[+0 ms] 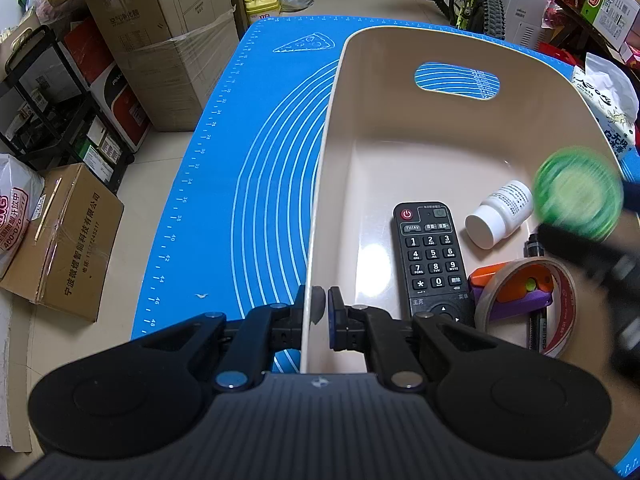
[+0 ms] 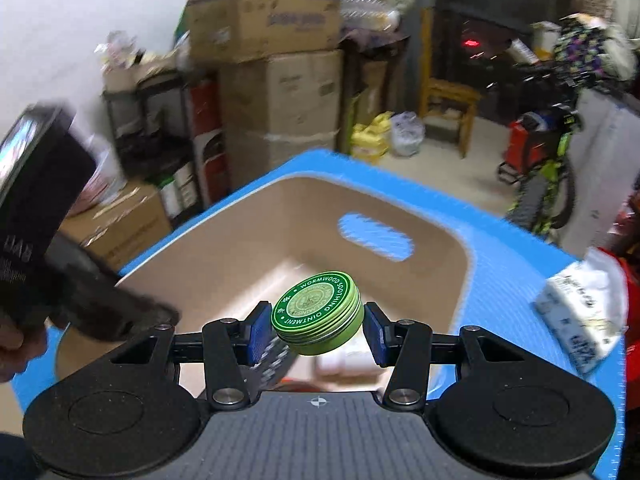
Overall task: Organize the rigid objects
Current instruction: 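Carry the green tin with the right tool and release it into the bin, then move the right tool to the white charger and grasp it, then carry the charger with the right tool and release it into the bin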
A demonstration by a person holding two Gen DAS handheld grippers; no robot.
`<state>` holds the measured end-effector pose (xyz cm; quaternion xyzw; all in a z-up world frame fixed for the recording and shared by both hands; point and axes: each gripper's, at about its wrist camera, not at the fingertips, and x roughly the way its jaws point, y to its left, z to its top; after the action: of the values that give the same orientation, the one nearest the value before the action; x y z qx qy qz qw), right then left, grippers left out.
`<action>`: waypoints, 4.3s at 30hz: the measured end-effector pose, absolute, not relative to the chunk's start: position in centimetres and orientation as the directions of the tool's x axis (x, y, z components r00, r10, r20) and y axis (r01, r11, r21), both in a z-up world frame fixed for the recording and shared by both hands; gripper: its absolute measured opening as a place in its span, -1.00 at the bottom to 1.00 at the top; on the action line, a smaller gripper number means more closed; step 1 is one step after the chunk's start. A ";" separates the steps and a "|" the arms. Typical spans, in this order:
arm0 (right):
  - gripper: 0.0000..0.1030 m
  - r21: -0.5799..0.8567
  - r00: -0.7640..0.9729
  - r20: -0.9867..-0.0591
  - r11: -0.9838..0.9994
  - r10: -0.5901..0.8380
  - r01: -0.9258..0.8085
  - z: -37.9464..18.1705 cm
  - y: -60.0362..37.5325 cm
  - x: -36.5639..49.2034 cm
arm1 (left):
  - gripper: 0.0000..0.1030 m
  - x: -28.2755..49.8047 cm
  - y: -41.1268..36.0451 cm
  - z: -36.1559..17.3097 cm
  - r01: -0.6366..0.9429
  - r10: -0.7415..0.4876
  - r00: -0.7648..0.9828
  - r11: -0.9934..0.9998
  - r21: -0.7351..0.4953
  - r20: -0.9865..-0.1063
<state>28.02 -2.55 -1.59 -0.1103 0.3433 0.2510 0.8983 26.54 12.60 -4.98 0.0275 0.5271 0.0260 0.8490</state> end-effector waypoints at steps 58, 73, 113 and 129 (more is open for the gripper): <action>0.41 0.044 0.596 -0.803 0.997 0.000 0.059 -11.7 -17.9 34.5 | -0.80 26.6 12.2 -5.2 -0.021 0.092 0.444 0.995 0.093 -0.891; -0.17 0.038 0.578 -0.816 0.998 0.003 0.049 -12.4 -17.2 34.6 | -0.80 26.6 12.2 -5.2 -0.020 0.093 0.444 0.995 0.094 -0.891; -0.17 -0.032 0.644 -0.697 0.884 0.315 -0.467 -3.6 -0.4 27.5 | -0.80 26.7 12.0 -5.3 -0.018 0.099 0.445 0.995 0.101 -0.890; 0.07 -0.010 0.508 -0.808 0.855 0.299 -0.519 -5.9 1.4 27.5 | -0.80 26.8 11.9 -5.3 -0.017 0.104 0.445 0.994 0.108 -0.890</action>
<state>27.52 1.42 -5.91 -0.1264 0.4353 0.2381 0.8590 26.79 11.89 -5.34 0.0417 0.5257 0.0356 0.8489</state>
